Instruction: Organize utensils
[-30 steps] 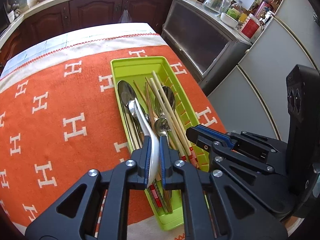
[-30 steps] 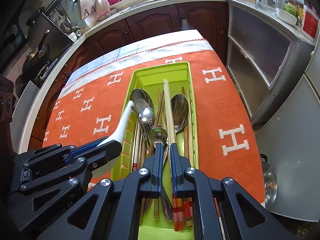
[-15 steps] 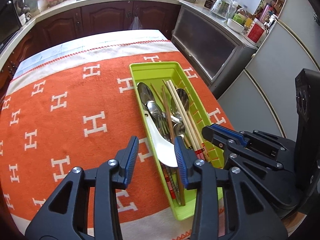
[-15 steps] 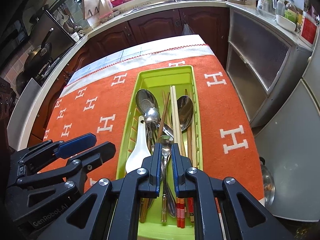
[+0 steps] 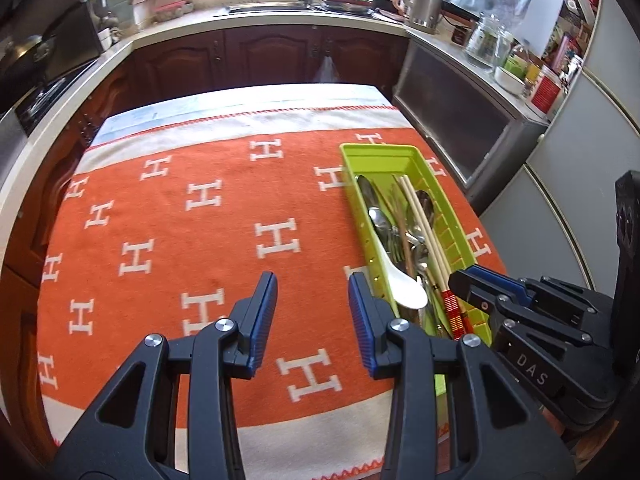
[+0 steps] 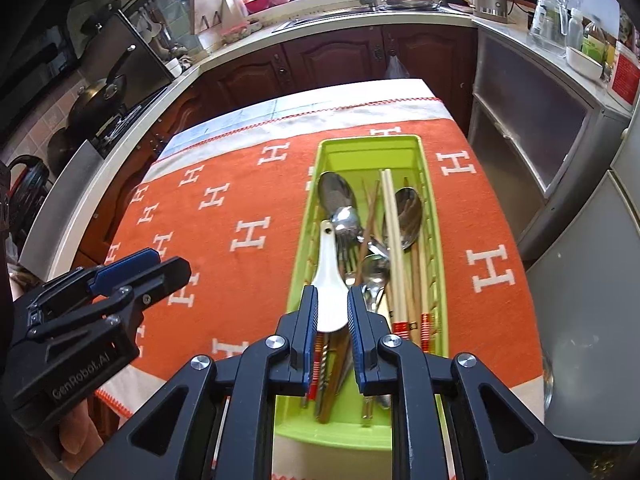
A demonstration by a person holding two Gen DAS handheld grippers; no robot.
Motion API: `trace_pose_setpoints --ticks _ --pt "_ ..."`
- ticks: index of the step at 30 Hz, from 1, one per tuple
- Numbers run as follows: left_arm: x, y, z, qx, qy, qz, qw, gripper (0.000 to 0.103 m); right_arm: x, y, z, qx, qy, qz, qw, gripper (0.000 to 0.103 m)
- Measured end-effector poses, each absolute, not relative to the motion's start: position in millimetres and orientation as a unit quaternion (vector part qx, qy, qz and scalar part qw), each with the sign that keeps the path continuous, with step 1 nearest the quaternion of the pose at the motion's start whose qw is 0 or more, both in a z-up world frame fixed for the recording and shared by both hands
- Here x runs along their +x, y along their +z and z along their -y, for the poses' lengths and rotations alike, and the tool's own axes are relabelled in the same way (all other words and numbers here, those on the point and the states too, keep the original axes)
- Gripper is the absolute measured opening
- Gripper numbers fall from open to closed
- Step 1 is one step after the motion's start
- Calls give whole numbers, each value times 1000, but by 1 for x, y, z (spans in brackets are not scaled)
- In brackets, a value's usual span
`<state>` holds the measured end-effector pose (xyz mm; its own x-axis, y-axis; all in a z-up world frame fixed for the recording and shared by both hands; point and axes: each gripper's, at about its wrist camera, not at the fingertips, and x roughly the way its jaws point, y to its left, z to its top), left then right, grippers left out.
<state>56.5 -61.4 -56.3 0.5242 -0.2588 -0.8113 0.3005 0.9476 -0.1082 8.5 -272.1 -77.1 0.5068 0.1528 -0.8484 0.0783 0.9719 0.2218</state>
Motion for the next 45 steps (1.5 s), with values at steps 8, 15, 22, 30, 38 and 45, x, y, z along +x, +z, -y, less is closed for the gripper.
trace_pose_setpoints --ticks 8,15,22,30,38,45 --pt "38 -33 19 12 -114 -436 893 53 -3 -58 243 122 43 -492 861 20" --pt "21 -14 -8 12 -79 -417 906 61 -13 -32 215 125 62 -483 864 29" --pt "7 0 -30 9 -38 -410 911 65 -21 1 191 116 74 -462 876 36" --pt "-5 9 -48 0 -16 -405 914 66 -35 28 172 112 79 -442 886 52" --pt "-10 15 -55 -3 -14 -396 918 67 -43 40 159 97 77 -436 891 55" --pt "-12 17 -54 -3 -17 -393 919 67 -44 42 157 95 74 -435 892 55"
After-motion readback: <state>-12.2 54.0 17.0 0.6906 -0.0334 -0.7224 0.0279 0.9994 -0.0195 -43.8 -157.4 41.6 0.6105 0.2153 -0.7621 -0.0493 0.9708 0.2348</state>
